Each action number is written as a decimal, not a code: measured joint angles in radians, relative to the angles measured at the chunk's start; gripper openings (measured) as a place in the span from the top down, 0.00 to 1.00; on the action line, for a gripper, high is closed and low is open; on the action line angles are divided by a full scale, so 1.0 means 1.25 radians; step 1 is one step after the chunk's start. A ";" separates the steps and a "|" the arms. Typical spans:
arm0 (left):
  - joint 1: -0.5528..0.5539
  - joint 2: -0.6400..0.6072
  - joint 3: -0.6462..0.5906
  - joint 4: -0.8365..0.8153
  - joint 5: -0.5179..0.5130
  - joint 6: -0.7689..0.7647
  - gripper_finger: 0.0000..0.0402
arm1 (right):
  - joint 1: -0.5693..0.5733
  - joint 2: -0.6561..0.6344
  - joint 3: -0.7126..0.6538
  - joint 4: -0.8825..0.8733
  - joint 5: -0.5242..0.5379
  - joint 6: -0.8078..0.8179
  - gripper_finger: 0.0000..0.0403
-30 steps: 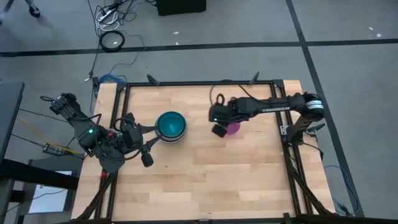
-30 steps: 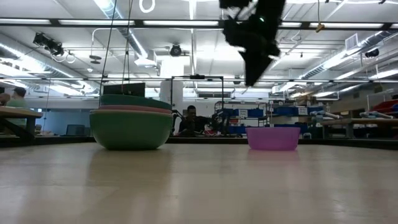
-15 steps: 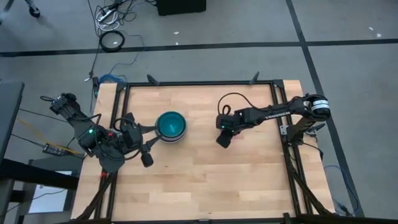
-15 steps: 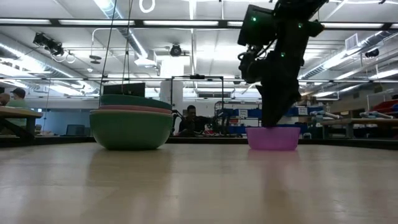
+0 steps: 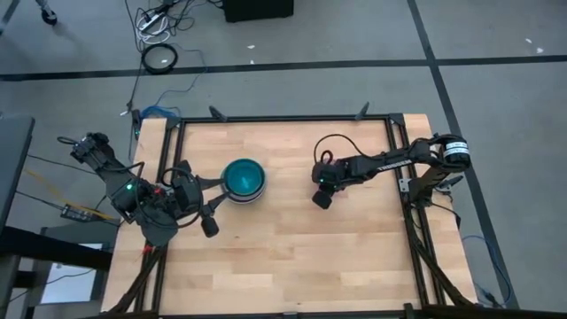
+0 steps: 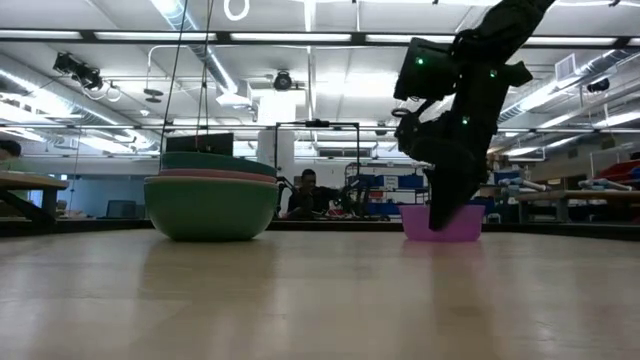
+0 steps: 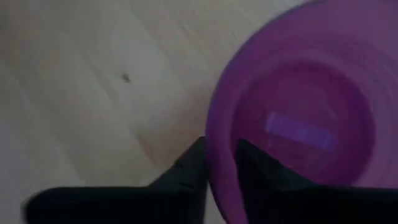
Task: Nest bowls inside each other
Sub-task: Stack the violet bowl on top of the blue bowl, then return to Home Position
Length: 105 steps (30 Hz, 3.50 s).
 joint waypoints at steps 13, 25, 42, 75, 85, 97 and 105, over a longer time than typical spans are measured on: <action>0.000 0.000 0.000 0.008 -0.018 0.006 0.62 | 0.087 0.000 0.235 0.097 0.047 -0.148 1.00; 0.000 0.000 0.000 0.039 -0.027 0.007 0.62 | 0.087 0.029 0.324 0.520 -0.026 -0.326 1.00; 0.000 0.000 0.000 0.239 -0.047 0.182 0.62 | 0.032 0.286 0.388 0.662 -0.167 -0.269 1.00; 0.000 0.000 0.000 0.227 -0.056 0.197 0.62 | 0.064 0.305 0.460 0.318 0.009 -0.291 0.70; 0.000 0.000 0.000 0.229 -0.062 0.196 0.62 | 0.076 0.260 0.462 0.520 0.009 -0.292 0.70; 0.000 0.000 0.000 0.222 -0.039 0.215 0.62 | 0.098 0.258 0.462 0.552 0.019 -0.275 0.72; 0.002 0.006 0.000 0.227 0.058 0.203 0.62 | 0.157 0.225 0.462 0.552 -0.228 -0.331 0.72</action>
